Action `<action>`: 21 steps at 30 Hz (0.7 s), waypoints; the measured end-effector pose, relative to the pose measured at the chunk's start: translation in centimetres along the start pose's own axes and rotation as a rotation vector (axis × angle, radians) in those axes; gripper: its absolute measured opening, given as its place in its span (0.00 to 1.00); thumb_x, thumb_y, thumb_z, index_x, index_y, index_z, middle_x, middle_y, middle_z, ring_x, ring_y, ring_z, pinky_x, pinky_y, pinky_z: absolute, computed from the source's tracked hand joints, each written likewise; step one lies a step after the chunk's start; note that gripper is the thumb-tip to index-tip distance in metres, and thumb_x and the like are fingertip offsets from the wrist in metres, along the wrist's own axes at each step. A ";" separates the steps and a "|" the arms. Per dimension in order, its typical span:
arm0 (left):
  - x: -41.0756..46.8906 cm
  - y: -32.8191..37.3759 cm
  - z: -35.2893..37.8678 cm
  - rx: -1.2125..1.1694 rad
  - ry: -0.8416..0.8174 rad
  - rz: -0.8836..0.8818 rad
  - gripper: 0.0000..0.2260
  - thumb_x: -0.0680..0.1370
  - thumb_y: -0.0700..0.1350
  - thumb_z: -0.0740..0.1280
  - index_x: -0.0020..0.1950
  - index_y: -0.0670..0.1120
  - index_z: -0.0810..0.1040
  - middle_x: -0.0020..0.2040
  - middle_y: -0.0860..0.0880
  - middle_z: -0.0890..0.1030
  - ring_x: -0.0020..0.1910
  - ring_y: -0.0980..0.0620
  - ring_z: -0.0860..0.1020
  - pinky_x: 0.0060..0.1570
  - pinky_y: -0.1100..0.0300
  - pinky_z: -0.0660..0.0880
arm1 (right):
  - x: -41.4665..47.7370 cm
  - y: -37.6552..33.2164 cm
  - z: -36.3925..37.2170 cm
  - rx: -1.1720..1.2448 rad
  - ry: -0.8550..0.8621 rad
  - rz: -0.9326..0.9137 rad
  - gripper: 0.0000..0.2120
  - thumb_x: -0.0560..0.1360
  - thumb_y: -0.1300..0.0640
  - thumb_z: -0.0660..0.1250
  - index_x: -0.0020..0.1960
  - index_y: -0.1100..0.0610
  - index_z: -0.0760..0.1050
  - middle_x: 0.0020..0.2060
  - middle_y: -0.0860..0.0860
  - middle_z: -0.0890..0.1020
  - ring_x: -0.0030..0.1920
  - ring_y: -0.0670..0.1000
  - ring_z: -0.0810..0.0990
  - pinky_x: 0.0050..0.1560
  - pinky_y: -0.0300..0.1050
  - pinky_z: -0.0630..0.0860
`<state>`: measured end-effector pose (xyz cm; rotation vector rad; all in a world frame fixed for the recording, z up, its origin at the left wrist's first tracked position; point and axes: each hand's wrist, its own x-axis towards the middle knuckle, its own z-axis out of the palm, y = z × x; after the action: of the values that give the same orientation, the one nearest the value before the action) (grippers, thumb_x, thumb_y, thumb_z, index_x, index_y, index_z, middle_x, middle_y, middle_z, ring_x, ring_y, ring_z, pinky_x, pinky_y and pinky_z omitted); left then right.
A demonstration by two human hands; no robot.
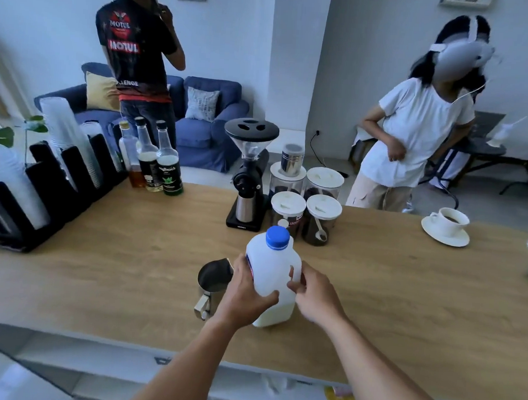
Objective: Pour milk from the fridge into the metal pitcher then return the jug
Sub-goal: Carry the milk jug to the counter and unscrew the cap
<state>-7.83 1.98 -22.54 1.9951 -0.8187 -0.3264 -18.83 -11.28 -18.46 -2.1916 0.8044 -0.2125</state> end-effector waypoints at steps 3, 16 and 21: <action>1.0 -0.6 0.1 -0.055 -0.024 0.015 0.44 0.66 0.55 0.74 0.76 0.52 0.55 0.65 0.57 0.64 0.64 0.57 0.67 0.60 0.62 0.67 | 1.8 0.1 -1.7 0.069 -0.194 0.095 0.08 0.75 0.58 0.67 0.52 0.47 0.75 0.49 0.46 0.82 0.51 0.50 0.80 0.51 0.47 0.77; 2.5 -0.8 0.1 -0.002 -0.084 -0.008 0.50 0.64 0.59 0.70 0.80 0.51 0.49 0.73 0.54 0.61 0.69 0.53 0.66 0.60 0.55 0.73 | 5.7 -10.5 -6.3 -0.461 0.067 -0.136 0.22 0.69 0.31 0.62 0.41 0.49 0.76 0.37 0.45 0.78 0.39 0.49 0.77 0.35 0.45 0.69; 2.7 -0.8 0.2 -0.008 -0.094 -0.016 0.50 0.65 0.58 0.71 0.81 0.50 0.48 0.72 0.54 0.63 0.68 0.53 0.67 0.55 0.59 0.70 | 5.8 -12.2 -6.2 -0.748 0.030 -0.157 0.27 0.69 0.30 0.64 0.39 0.55 0.75 0.36 0.49 0.74 0.37 0.52 0.76 0.31 0.45 0.66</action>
<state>-5.60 0.37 -23.12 1.9925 -0.8591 -0.4350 -10.89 -12.58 -6.01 -2.9639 0.8102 -0.0138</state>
